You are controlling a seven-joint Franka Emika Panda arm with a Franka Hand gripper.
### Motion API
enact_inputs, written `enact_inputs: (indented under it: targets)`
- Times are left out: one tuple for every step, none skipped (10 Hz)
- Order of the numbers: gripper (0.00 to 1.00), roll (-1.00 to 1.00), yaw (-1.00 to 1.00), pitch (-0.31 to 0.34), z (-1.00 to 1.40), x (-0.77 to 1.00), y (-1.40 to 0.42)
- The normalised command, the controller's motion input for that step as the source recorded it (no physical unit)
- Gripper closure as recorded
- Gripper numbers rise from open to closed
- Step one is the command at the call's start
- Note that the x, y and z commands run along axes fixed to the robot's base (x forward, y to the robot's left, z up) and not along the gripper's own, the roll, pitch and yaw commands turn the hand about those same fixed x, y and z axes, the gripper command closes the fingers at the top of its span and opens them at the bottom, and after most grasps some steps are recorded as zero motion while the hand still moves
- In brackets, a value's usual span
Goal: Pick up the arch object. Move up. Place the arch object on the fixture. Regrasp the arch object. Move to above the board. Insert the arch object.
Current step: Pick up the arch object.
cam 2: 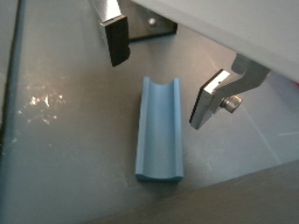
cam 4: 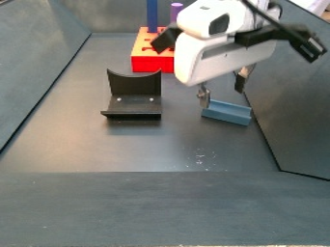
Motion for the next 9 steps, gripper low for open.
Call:
enact_inputs:
  targets:
    - [0.0, -0.04, 0.21, -0.109, -0.71, -0.25, 0.0]
    - [0.0, -0.09, 0.21, -0.043, -0.51, -0.05, 0.0]
    - [0.0, -0.09, 0.16, 0.0, -0.41, 0.0, -0.05]
    - [0.0, -0.09, 0.2, 0.0, -0.43, 0.0, -0.03]
    - [0.0, -0.09, 0.23, -0.003, -0.35, 0.0, -0.04]
    - [0.0, -0.12, 0.19, 0.0, -0.15, 0.0, -0.15]
    - [0.0, -0.13, 0.12, 0.0, -0.03, 0.06, -0.25]
    - [0.0, -0.11, 0.04, 0.0, -0.07, 0.07, -0.2]
    - [0.0, -0.08, 0.0, 0.0, -0.13, 0.0, -0.05]
